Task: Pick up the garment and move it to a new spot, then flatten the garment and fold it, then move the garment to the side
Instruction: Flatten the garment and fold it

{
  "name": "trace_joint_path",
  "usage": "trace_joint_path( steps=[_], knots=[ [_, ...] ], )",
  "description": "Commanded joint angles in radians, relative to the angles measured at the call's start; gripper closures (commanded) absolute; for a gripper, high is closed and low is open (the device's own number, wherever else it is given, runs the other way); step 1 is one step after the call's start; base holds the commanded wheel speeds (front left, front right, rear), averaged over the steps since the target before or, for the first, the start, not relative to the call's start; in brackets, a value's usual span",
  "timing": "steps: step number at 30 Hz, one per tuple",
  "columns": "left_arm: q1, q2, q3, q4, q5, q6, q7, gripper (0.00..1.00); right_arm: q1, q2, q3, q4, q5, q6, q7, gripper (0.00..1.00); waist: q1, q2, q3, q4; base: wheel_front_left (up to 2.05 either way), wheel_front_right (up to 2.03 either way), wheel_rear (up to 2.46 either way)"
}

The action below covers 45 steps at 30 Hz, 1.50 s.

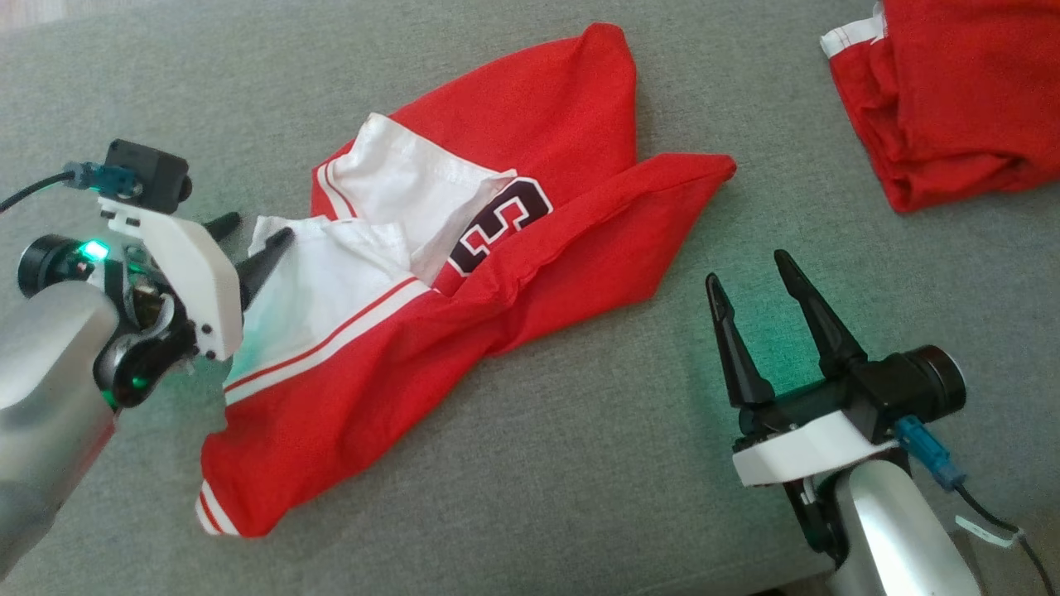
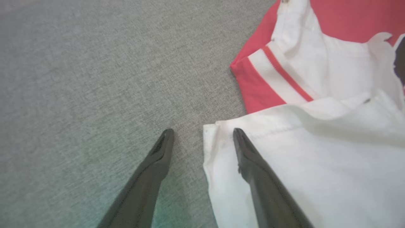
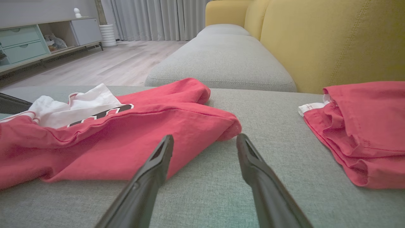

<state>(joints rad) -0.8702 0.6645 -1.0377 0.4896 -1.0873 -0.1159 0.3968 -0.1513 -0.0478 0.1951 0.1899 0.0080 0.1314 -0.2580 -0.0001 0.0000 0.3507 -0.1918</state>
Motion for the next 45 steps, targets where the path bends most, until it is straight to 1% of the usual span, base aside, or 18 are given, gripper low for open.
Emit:
trace_joint_path(
  steps=[1,2,4,7,10,13,16,18,21,23,26,29,33,34,35,36,38,45],
  knots=[
    [-0.029,0.025,0.022,-0.005,-0.009,-0.008,0.012,0.64,-0.016,-0.003,0.025,-0.028,0.007,-0.001,-0.004,0.0,0.0001,0.0,0.001,-0.003,0.0,0.0,0.0],
    [-0.029,0.024,0.019,-0.006,-0.01,-0.009,0.01,1.0,-0.019,-0.003,0.024,-0.028,0.008,-0.001,-0.004,0.0,0.0001,0.0,0.001,-0.004,0.0,0.0,0.0],
    [-0.038,0.027,0.012,-0.007,0.009,-0.011,-0.015,1.0,-0.022,-0.003,0.02,-0.03,0.007,-0.001,-0.004,0.0,0.0001,0.0,0.002,-0.005,0.0,0.0,0.0],
    [-0.063,0.049,0.01,-0.014,0.068,-0.012,-0.099,1.0,-0.025,-0.002,0.007,-0.03,-0.001,-0.001,-0.004,0.0,0.0001,0.0,-0.001,-0.001,0.0,0.0,0.0],
    [-0.091,0.088,0.015,-0.031,0.142,-0.01,-0.191,1.0,-0.03,-0.002,-0.015,-0.024,-0.012,-0.001,-0.004,0.0,0.0001,0.0,-0.007,0.015,0.0,0.0,0.0],
    [-0.108,0.132,0.024,-0.076,0.193,0.009,-0.25,1.0,-0.037,-0.014,-0.034,-0.02,-0.02,-0.001,-0.004,0.0,0.0001,0.0,-0.016,0.042,0.0,0.0,0.0],
    [-0.12,0.177,0.035,-0.14,0.227,0.029,-0.281,1.0,-0.049,-0.041,-0.048,-0.009,-0.005,-0.001,-0.004,0.0,0.0001,0.0,-0.021,0.074,0.0,0.0,0.0],
    [-0.127,0.201,0.04,-0.185,0.247,0.046,-0.292,1.0,-0.064,-0.07,-0.05,0.002,0.007,-0.001,-0.004,0.0,0.0001,0.0,-0.021,0.094,0.0,0.0,0.0],
    [-0.133,0.22,0.046,-0.244,0.261,0.065,-0.299,1.0,-0.094,-0.117,-0.045,0.036,0.039,-0.001,-0.004,0.0,0.0001,0.0,-0.016,0.119,0.0,0.0,0.0],
    [-0.134,0.226,0.046,-0.272,0.267,0.075,-0.295,1.0,-0.12,-0.149,-0.039,0.07,0.08,-0.001,-0.004,0.0,0.0001,0.0,-0.012,0.131,0.0,0.0,0.0],
    [-0.137,0.229,0.044,-0.299,0.274,0.086,-0.291,1.0,-0.166,-0.184,-0.034,0.142,0.194,-0.001,-0.004,0.0,0.0001,0.0,-0.005,0.144,0.0,0.0,0.0],
    [-0.139,0.23,0.04,-0.314,0.28,0.091,-0.285,1.0,-0.216,-0.234,0.015,0.23,0.311,-0.001,-0.004,0.0,0.0001,0.0,0.001,0.153,0.0,0.0,0.0],
    [-0.144,0.238,0.037,-0.325,0.289,0.094,-0.278,1.0,-0.282,-0.303,0.093,0.328,0.399,-0.001,-0.004,0.0,0.0001,0.0,0.009,0.164,0.0,0.0,0.0],
    [-0.146,0.241,0.037,-0.328,0.29,0.095,-0.277,1.0,-0.297,-0.315,0.115,0.346,0.407,-0.001,-0.004,0.0,0.0001,0.0,0.011,0.166,0.0,0.0,0.0],
    [-0.146,0.241,0.037,-0.328,0.29,0.095,-0.277,1.0,-0.297,-0.315,0.115,0.346,0.407,-0.001,-0.004,0.0,0.0001,0.0,0.011,0.166,0.0,0.0,0.0],
    [-0.148,0.248,0.037,-0.332,0.29,0.096,-0.273,1.0,-0.326,-0.334,0.157,0.378,0.42,-0.001,-0.004,0.0,0.0001,0.0,0.014,0.169,0.0,0.0,0.0],
    [-0.15,0.253,0.037,-0.337,0.291,0.098,-0.27,1.0,-0.352,-0.348,0.2,0.405,0.425,-0.001,-0.004,0.0,0.0001,0.0,0.017,0.172,0.0,0.0,0.0],
    [-0.151,0.262,0.033,-0.355,0.292,0.101,-0.261,1.0,-0.429,-0.379,0.316,0.479,0.437,-0.001,-0.004,0.0,0.0001,0.0,0.02,0.185,0.0,0.0,0.0]
  ],
)
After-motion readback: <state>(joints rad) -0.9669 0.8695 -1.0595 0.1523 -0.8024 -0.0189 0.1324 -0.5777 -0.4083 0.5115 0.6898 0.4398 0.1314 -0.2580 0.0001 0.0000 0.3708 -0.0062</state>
